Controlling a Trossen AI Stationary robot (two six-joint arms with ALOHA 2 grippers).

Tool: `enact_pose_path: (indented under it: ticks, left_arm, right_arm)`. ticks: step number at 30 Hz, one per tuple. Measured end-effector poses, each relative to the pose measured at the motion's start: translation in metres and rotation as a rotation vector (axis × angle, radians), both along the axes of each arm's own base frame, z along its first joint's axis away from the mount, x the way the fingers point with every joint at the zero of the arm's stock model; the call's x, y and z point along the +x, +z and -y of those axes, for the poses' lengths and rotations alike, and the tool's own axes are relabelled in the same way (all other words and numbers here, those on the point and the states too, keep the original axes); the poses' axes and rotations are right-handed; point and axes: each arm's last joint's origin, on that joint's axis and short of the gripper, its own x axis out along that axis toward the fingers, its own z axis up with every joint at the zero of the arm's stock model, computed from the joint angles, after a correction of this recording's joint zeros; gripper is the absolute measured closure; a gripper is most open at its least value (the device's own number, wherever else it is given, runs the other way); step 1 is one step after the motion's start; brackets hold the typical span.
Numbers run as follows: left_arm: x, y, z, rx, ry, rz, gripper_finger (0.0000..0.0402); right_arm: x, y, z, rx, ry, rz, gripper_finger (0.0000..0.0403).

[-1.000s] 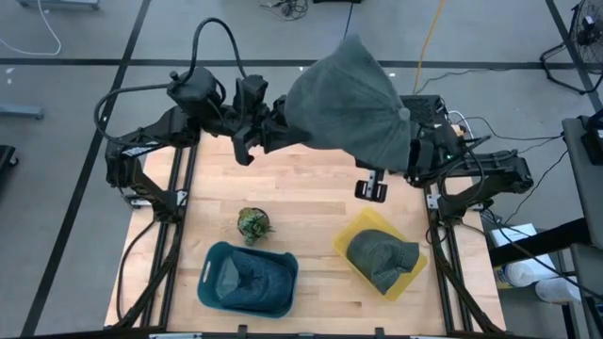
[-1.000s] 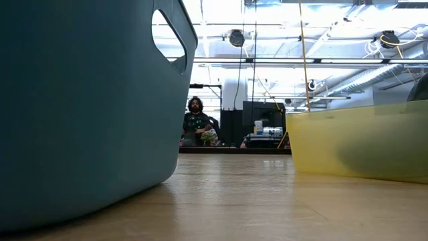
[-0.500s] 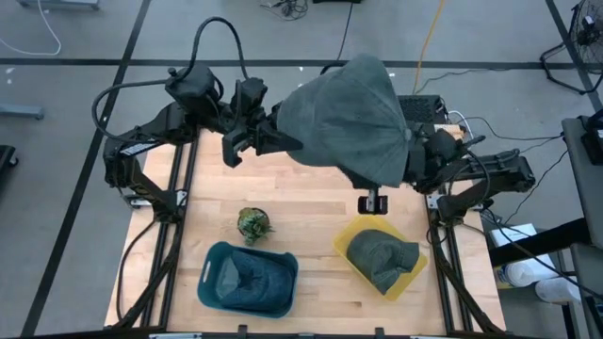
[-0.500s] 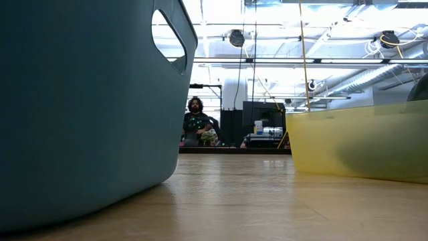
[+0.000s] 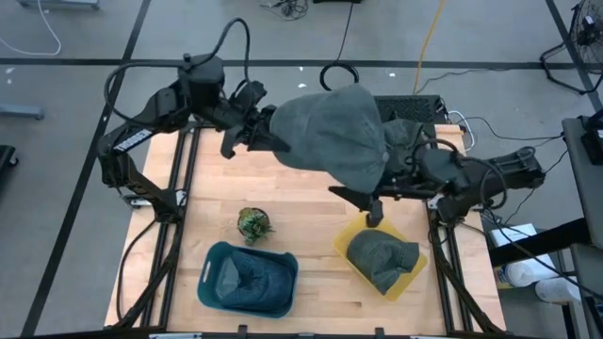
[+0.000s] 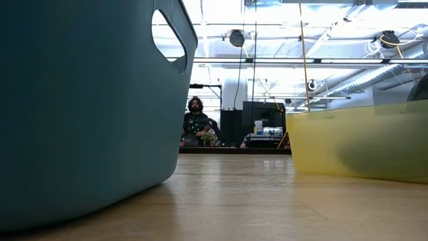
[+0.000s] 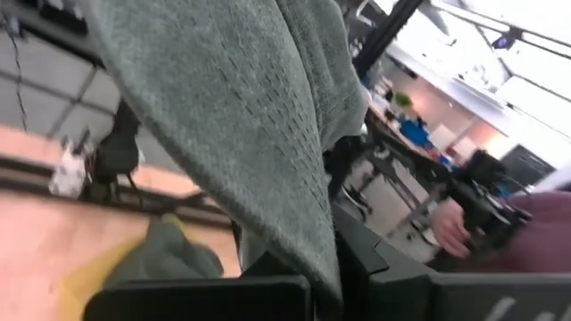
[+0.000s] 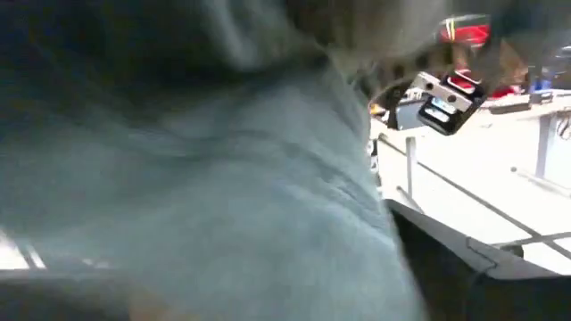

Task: Pick & Place hat
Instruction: Put the bottom black cap into the yellow bin

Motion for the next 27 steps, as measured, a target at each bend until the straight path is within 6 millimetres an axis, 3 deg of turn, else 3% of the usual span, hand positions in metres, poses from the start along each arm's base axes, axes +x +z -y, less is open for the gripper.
enact_pose_path:
  ticks: [5,11,14,27]
  left_arm:
    - [-0.006,-0.005,0.001,-0.041,-0.112,-0.063,0.0392]
    - [-0.011,-0.005,-0.002,-0.152,-0.251,-0.121,0.0392]
    - [-0.012,-0.004,-0.003,-0.214,-0.286,-0.161,0.0392]
    - [-0.015,-0.004,-0.016,-0.429,-0.205,-0.298,0.0392]
  right_arm:
    - [-0.018,-0.002,0.001,-0.057,0.015,-0.094,0.0171]
    - [-0.041,-0.012,0.008,-0.288,0.01,-0.274,0.0171]
    - [-0.049,-0.013,0.01,-0.402,-0.074,-0.324,0.017]
    - [-0.062,0.006,-0.018,-1.055,-0.237,-0.254,0.0108]
